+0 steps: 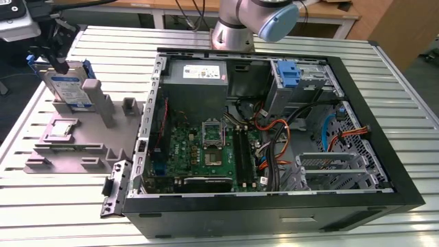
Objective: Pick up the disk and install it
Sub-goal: 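Reach for the disk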
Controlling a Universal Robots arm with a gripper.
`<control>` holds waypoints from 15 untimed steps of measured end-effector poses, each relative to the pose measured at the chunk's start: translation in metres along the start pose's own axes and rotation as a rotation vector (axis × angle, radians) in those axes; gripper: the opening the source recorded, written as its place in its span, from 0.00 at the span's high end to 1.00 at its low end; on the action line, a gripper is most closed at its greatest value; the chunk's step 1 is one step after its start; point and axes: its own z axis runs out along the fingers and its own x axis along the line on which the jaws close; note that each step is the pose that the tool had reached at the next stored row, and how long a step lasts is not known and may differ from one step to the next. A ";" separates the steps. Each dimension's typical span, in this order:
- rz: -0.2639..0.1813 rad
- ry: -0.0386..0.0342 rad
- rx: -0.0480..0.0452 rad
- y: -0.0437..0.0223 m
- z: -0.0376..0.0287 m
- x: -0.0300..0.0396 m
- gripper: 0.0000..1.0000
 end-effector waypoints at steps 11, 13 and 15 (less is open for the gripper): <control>0.000 -0.0108 -0.0009 -0.0007 -0.0004 0.0181 0.90; 0.000 -0.0128 -0.0010 -0.0009 -0.0005 0.0215 0.90; -0.001 -0.0148 -0.0012 -0.0010 -0.0005 0.0248 0.90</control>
